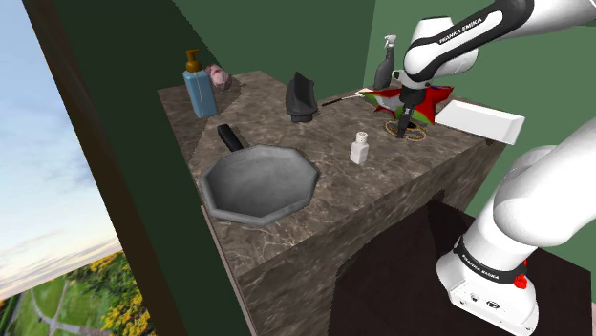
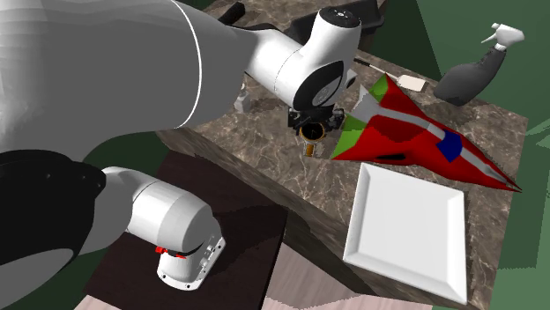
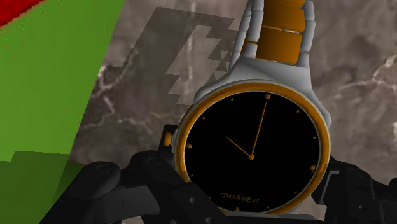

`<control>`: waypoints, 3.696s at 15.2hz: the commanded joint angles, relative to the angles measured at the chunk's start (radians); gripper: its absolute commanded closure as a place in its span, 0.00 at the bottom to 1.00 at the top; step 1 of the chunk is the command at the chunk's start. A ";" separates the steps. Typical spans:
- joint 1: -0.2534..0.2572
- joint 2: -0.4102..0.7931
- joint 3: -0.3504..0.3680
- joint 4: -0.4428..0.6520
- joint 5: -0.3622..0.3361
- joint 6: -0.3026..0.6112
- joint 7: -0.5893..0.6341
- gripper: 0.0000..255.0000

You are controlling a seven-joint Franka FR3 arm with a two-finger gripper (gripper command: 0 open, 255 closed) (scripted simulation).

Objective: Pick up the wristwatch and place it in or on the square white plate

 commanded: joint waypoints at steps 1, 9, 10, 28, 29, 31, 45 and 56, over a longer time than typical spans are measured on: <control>0.000 0.001 -0.001 -0.001 0.000 0.000 0.000 1.00; -0.006 -0.060 0.027 0.064 -0.007 -0.123 0.012 1.00; -0.006 -0.066 0.031 0.073 -0.007 -0.138 0.013 1.00; -0.076 -0.060 -0.123 0.230 -0.047 -0.259 -0.215 1.00; -0.080 -0.049 -0.145 0.243 -0.047 -0.258 -0.243 1.00; -0.087 -0.021 -0.191 0.274 -0.042 -0.256 -0.301 1.00; -0.114 0.383 -0.525 0.548 0.260 -0.228 -0.814 1.00; -0.148 0.480 -0.507 0.459 0.362 -0.095 -0.886 1.00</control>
